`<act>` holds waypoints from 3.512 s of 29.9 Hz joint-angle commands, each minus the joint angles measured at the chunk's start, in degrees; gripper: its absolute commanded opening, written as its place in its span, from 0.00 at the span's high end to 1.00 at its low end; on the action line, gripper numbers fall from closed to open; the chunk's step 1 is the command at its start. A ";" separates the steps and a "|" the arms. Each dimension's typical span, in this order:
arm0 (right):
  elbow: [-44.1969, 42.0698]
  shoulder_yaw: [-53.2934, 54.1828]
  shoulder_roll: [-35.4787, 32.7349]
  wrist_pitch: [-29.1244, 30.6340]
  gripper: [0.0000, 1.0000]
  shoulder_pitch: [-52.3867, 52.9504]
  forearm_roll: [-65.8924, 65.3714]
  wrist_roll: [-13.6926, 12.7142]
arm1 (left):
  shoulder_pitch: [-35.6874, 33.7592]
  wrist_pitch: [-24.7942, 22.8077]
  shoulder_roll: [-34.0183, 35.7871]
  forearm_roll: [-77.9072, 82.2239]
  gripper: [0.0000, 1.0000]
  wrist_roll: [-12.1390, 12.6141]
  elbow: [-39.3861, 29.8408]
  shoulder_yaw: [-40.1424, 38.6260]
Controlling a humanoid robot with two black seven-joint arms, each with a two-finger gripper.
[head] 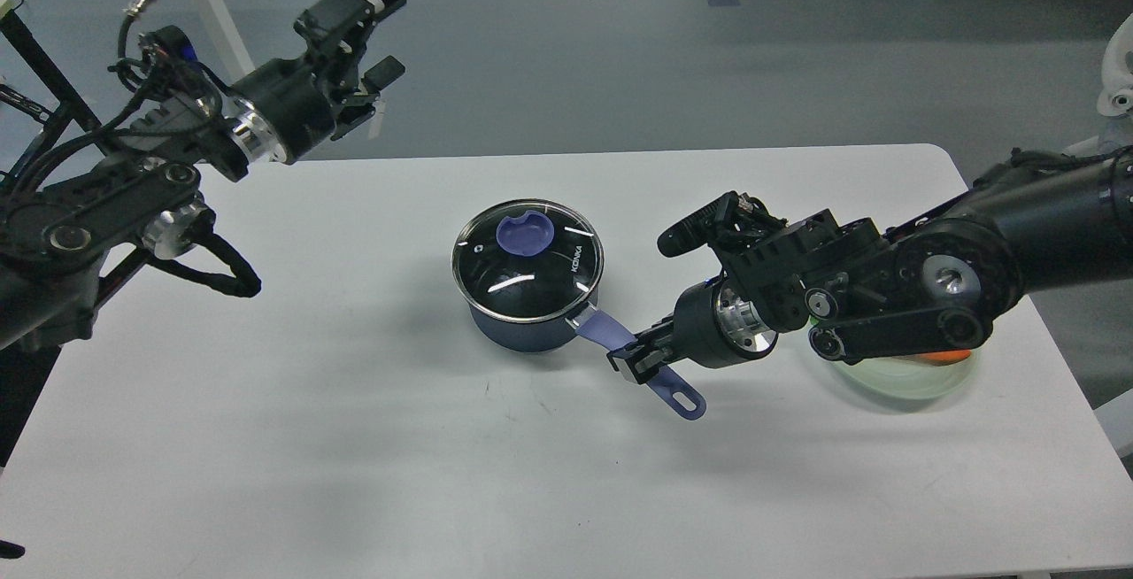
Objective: Open pot lid
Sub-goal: 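Reach the left gripper over the pot and grasp the purple lid knob, then lift the glass lid off the pot with the left gripper, moving it aside, then lower the glass lid onto the table beside the pot and release it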
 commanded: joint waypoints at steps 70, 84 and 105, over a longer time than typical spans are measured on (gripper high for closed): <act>0.46 0.15 -1.67 1.21 0.78 0.52 0.08 0.51 | -4.88 20.31 -1.26 29.09 0.53 2.44 2.44 21.33; 0.20 0.15 -1.23 1.21 0.78 0.43 0.17 0.51 | 2.23 22.50 15.54 28.37 0.53 -0.55 3.13 26.43; 0.11 -0.29 -2.11 1.65 0.78 -0.36 0.08 0.51 | 11.03 23.83 13.70 27.58 0.46 -2.36 15.35 26.69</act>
